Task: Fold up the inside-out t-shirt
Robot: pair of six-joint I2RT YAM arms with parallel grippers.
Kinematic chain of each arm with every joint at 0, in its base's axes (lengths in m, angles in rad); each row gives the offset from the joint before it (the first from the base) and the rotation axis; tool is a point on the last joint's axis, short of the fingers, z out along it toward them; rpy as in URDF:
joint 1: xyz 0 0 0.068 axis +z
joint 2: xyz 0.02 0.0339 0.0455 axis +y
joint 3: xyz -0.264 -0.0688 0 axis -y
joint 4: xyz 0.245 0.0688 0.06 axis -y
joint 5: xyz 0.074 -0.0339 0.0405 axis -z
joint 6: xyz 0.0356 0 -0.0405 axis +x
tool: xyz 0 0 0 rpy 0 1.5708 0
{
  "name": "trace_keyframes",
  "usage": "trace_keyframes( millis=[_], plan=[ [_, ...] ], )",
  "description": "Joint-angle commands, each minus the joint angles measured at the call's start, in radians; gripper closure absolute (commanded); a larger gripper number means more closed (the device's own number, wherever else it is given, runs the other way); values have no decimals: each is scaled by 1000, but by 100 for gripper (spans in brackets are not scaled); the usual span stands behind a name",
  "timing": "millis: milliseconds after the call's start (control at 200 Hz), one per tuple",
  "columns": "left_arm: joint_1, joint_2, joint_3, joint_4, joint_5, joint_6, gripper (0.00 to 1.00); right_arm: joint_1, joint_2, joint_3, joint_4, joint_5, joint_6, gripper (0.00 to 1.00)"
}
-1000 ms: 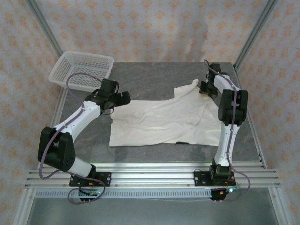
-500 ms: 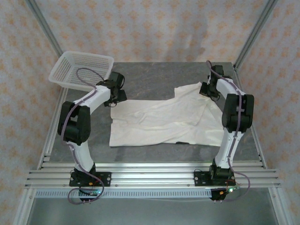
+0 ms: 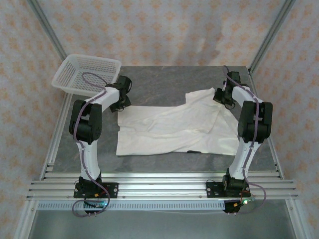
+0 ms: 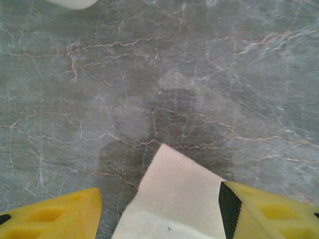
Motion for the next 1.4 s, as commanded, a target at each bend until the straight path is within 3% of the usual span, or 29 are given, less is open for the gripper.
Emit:
trace_keyframes(
  millis=[0, 165, 265, 430, 686, 966, 1176, 1396],
  plan=[
    [12, -13, -34, 19, -2, -17, 39, -3, -30, 18, -4, -5, 12, 100],
    [22, 43, 4, 32, 34, -7, 49, -2, -27, 23, -10, -4, 22, 100],
    [29, 45, 6, 50, 48, -16, 65, -3, -28, 23, -16, 1, 21, 100],
    [42, 34, 9, 48, 71, -29, 100, -23, -42, 0, 15, -15, 71, 100],
    [77, -119, -74, 45, 102, -51, 100, -139, -89, -69, 135, -86, 210, 100],
    [77, -180, -94, 62, 175, -44, 100, -139, -80, -75, 131, -125, 206, 100],
    [78, -218, -71, 27, 155, -35, 100, -149, -109, -69, 119, -125, 217, 100],
    [79, -321, -179, 39, 168, -39, 100, -202, -246, -275, 238, -135, 318, 100]
  ],
)
